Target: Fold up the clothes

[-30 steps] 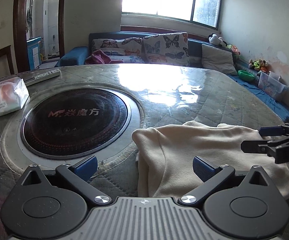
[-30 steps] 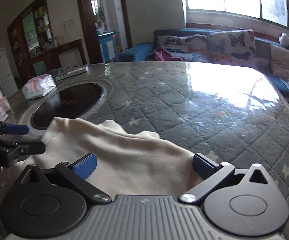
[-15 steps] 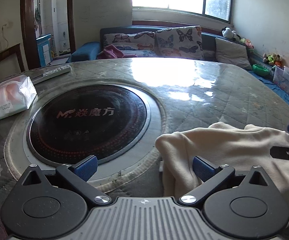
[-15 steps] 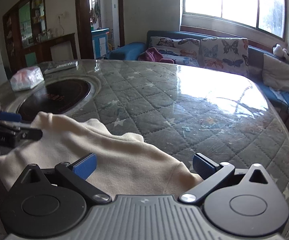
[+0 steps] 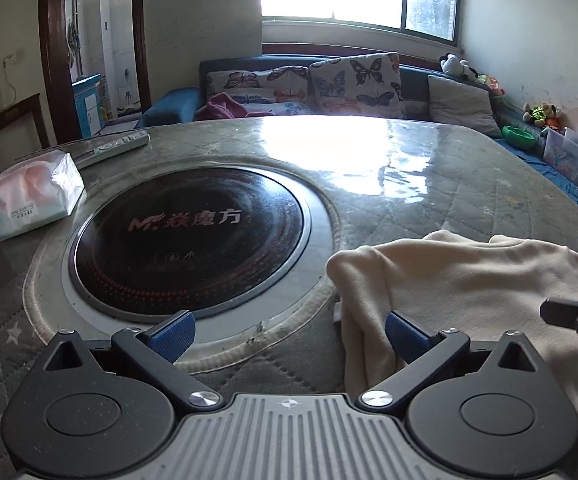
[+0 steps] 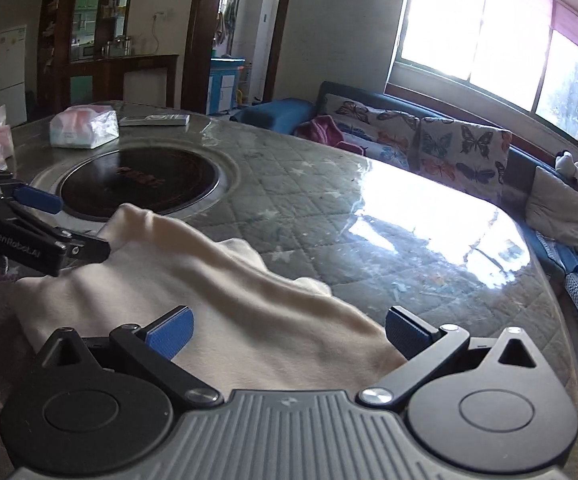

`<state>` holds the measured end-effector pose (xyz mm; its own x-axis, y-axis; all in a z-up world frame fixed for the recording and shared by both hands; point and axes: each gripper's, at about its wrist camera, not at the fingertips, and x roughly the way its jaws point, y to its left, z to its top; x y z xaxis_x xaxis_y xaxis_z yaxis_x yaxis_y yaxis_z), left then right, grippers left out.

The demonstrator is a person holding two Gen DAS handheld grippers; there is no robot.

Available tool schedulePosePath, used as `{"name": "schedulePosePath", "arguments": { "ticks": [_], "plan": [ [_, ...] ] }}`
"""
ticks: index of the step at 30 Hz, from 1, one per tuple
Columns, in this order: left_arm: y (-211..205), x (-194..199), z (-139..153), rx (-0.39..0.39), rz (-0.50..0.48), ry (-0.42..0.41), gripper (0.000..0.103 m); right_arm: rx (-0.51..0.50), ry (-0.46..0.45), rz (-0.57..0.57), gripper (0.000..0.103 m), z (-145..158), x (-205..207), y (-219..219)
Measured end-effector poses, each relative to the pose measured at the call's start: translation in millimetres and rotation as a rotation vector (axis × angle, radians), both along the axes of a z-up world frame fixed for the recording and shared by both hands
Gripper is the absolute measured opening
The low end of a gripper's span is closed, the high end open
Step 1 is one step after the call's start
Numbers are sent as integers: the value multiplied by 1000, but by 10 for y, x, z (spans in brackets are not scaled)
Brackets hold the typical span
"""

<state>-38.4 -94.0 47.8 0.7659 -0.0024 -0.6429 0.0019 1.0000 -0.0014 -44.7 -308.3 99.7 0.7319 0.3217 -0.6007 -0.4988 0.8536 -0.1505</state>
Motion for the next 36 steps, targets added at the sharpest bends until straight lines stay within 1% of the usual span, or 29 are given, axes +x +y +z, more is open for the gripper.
{"name": "schedulePosePath", "arguments": {
  "ticks": [3, 5, 9, 11, 14, 17, 19, 24, 28, 32, 35, 36],
  "plan": [
    [27, -19, -18, -1, 7, 5, 103, -51, 3, 1, 103, -106, -42, 106],
    [39, -37, -12, -5, 9, 5, 103, -64, -17, -2, 103, -106, -90, 140],
    [54, -70, -9, -15, 13, 8, 103, -56, -43, 19, 103, -59, -186, 211],
    [65, -83, -24, -24, 16, 14, 103, -85, -54, 34, 103, -108, -226, 271],
    [88, -119, -30, -37, 20, 23, 103, -121, -104, 40, 103, -109, -303, 329],
    [111, -164, -18, -46, 23, 21, 103, -124, -134, 58, 103, -40, -367, 378],
    [117, -189, -34, -40, 23, 22, 103, -123, -137, 78, 103, -24, -398, 435],
    [180, -247, -58, -41, 39, 30, 103, -166, -103, 115, 103, -144, -417, 571],
    [255, -286, -36, -40, 53, 30, 103, -173, -128, 140, 103, -66, -496, 623],
    [357, -303, -16, -79, 80, 31, 103, -150, -121, 202, 103, 28, -584, 711],
    [434, -322, 24, -136, 90, 29, 101, -151, -108, 264, 103, 37, -659, 827],
    [449, -329, 43, -149, 90, 25, 98, -154, -106, 282, 102, 33, -683, 867]
  ]
}}
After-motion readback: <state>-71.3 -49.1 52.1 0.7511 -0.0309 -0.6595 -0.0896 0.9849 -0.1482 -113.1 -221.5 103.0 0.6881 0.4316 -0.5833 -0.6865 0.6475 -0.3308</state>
